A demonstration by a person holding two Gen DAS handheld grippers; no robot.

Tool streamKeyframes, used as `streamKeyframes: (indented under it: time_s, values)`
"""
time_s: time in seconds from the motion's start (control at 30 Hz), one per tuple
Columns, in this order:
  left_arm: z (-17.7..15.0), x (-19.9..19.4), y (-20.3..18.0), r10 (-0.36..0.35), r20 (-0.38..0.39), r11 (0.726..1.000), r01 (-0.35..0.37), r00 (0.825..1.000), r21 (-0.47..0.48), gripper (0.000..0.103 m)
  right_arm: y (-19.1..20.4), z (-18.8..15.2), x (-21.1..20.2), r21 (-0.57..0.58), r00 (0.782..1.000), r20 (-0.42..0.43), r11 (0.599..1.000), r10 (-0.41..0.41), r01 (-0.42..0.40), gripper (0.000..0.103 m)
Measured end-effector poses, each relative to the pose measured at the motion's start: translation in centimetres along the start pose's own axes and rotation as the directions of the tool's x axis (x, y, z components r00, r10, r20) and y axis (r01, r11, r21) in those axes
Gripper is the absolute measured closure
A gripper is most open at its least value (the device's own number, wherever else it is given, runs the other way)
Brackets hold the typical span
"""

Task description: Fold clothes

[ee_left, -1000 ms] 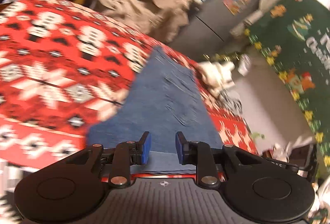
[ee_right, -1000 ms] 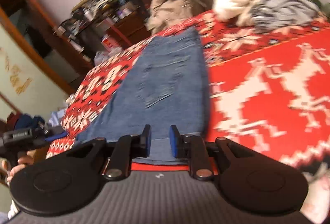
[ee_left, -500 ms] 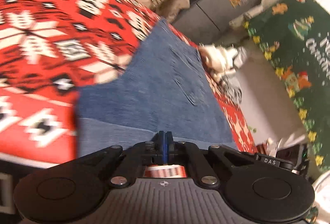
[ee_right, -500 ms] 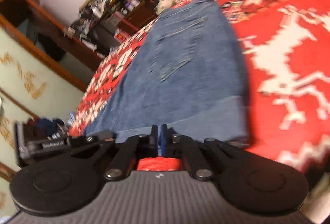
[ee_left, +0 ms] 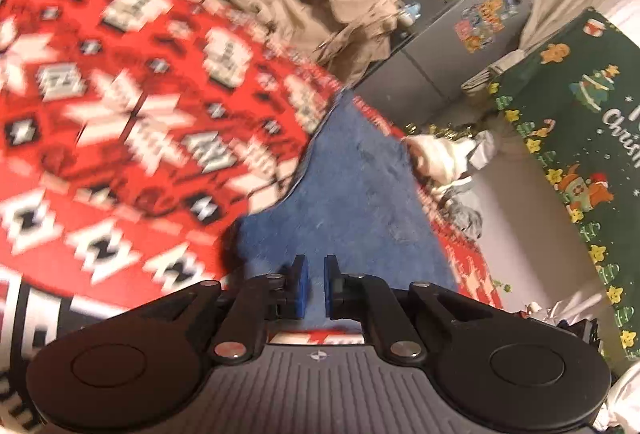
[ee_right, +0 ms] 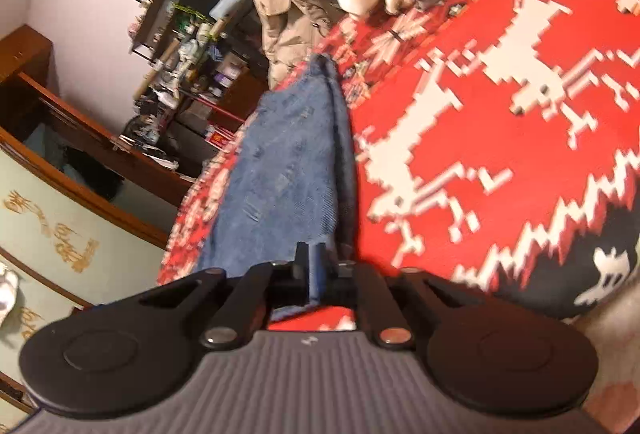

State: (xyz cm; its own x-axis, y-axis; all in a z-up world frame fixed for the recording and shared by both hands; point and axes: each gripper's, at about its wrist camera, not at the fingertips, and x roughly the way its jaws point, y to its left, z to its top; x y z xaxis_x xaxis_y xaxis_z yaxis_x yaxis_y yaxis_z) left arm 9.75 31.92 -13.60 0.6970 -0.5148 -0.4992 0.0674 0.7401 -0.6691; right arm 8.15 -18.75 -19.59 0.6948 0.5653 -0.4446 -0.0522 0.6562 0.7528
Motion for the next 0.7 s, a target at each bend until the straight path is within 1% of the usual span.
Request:
streamKeyframes:
  time_s: [0.1,0.17,0.23,0.3,0.33,0.37,0.47,0.53,0.57,0.6,0.63,0.7]
  values:
    - [1.2,0.9,-0.9,-0.011,0.005,1.000,0.011,1.000,0.024,0.097,1.1,1.3,0.9,-0.044,1.000,0.003,0.999,-0.004,0.004,0.095]
    - [1.5,2.1,-0.9,-0.009,-0.018,1.000,0.009,1.000,0.022,0.097,1.7,2.0,2.1,-0.046,1.000,-0.017,0.999,0.000,-0.001,0.095]
    - [1.6,3.5,-0.4,-0.007,-0.055,1.000,0.007,0.998,0.007,0.097,1.4,2.4,3.7,-0.029,0.998,-0.059,1.000,-0.005,0.004,0.095]
    - [1.5,4.3,0.1,0.040,-0.079,0.999,-0.039,0.996,0.016,0.097,1.0,2.3,5.0,-0.024,0.996,-0.087,0.999,-0.034,0.032,0.094]
    - [1.5,4.6,0.4,0.064,-0.085,0.998,-0.062,0.994,0.023,0.098,0.8,2.3,5.6,-0.027,0.994,-0.097,0.998,-0.052,0.050,0.101]
    - [1.4,4.5,0.8,0.069,-0.086,0.998,-0.067,0.994,0.021,0.101,0.6,2.2,5.9,-0.032,0.993,-0.100,0.998,-0.065,0.062,0.103]
    - [1.3,3.7,1.9,0.045,-0.079,0.999,-0.046,0.996,-0.015,0.100,-0.1,2.3,5.6,-0.029,0.995,-0.085,0.998,-0.061,0.059,0.103]
    - [1.4,3.0,1.9,0.051,-0.064,0.998,-0.053,0.997,-0.031,0.101,-0.4,2.4,5.4,-0.025,0.995,-0.073,0.998,-0.067,0.066,0.103]
    - [1.6,2.7,1.5,0.059,-0.050,0.998,-0.061,0.997,-0.027,0.101,-0.4,2.5,5.2,-0.023,0.995,-0.068,0.997,-0.072,0.070,0.103]
    - [2.0,2.6,0.9,0.063,-0.037,0.998,-0.063,0.997,-0.015,0.099,-0.2,2.6,5.1,-0.029,0.995,-0.062,0.997,-0.074,0.072,0.095]
    - [2.4,2.6,0.3,0.062,-0.027,0.998,-0.062,0.998,-0.004,0.098,0.2,2.8,5.0,-0.046,0.996,-0.056,0.997,-0.071,0.069,0.092]
    - [3.4,3.4,-0.7,0.041,-0.030,0.999,-0.041,0.999,0.002,0.098,1.4,3.3,5.1,-0.080,0.997,-0.052,0.995,-0.062,0.057,0.092]
